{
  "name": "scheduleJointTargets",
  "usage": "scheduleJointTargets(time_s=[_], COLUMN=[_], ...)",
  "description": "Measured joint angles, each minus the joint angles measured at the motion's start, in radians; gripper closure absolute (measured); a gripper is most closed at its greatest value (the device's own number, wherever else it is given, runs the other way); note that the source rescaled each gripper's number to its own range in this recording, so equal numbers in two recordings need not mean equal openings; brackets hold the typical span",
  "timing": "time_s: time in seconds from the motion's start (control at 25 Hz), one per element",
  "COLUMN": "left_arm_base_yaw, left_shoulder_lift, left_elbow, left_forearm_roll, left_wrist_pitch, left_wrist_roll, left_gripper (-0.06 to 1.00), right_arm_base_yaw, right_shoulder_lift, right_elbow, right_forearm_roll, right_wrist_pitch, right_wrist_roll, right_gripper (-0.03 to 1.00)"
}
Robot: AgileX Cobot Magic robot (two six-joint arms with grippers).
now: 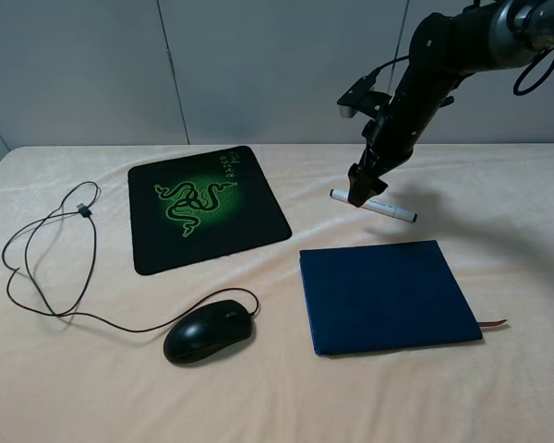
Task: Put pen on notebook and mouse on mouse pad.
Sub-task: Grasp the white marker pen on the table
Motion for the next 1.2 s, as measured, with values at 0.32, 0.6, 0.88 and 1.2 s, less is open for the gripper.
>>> scheduleJointTargets(time_s=[0.32, 0.6, 0.88, 1.2], left_arm_base_yaw=[0.0, 0.0, 0.0, 0.0], left_shoulder_lift=[0.0, 0.0, 0.0, 0.0], left_elbow=[0.0, 0.0, 0.0, 0.0], left_forearm_roll=[0.0, 0.0, 0.0, 0.0], left_wrist_pitch=[0.0, 0.0, 0.0, 0.0], left_wrist_roll=[0.0, 0.0, 0.0, 0.0], left_gripper=[-0.06, -0.06, -0.06, -0.06], right_arm_base_yaw=[-0.029, -0.049, -0.05, -0.05], right_shoulder_lift=[0.0, 0.029, 0.075, 0.11], right_elbow=[0.0, 0.0, 0.0, 0.0], right_forearm_roll=[0.008, 0.021, 0.055, 0.059], right_wrist_pitch=[-0.027, -0.034, -0.039, -0.086], right_wrist_roll=[-0.066, -0.069, -0.069, -0.069], right_gripper=[-0.03, -0.03, -0.03, -0.03])
